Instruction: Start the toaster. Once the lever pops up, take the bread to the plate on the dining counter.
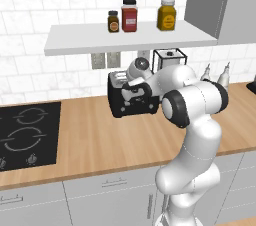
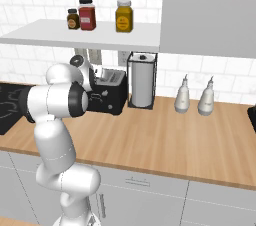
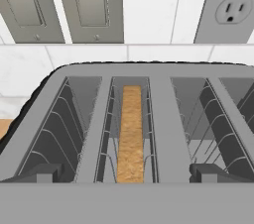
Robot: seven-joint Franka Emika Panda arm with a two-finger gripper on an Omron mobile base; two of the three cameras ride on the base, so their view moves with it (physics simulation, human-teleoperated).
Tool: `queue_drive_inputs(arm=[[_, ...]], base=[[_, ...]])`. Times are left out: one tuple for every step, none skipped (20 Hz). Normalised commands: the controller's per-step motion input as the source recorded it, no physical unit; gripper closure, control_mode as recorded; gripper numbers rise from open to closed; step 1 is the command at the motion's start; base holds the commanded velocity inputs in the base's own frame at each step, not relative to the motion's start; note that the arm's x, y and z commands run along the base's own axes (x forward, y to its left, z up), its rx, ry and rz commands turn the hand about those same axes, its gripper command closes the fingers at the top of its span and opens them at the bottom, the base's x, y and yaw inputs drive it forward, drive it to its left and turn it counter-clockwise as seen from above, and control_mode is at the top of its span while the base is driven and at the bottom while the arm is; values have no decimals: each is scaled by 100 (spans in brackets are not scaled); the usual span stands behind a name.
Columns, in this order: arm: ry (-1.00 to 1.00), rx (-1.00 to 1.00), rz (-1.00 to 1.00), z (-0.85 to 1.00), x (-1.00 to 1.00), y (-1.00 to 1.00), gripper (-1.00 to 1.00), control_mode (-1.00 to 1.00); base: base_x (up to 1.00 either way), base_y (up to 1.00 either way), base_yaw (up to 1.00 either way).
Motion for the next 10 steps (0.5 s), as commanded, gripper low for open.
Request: queue_drive_inputs(arm=[[0,0,0,0,0,0,-100,-100],[0,0,0,0,0,0,-100,-100],[0,0,0,0,0,0,-100,-100],[0,0,0,0,0,0,-100,-100],[0,0,0,0,0,0,-100,-100],[0,0,0,0,0,0,-100,-100],[0,0,0,0,0,0,-100,-100],[0,0,0,0,0,0,-100,-100],[0,0,0,0,0,0,-100,-100],[0,0,0,0,0,0,-100,-100]], base=[[0,0,0],[0,0,0],[0,0,0],[0,0,0],[0,0,0],[0,0,0],[0,0,0],[0,0,0],[0,0,0],[0,0,0]])
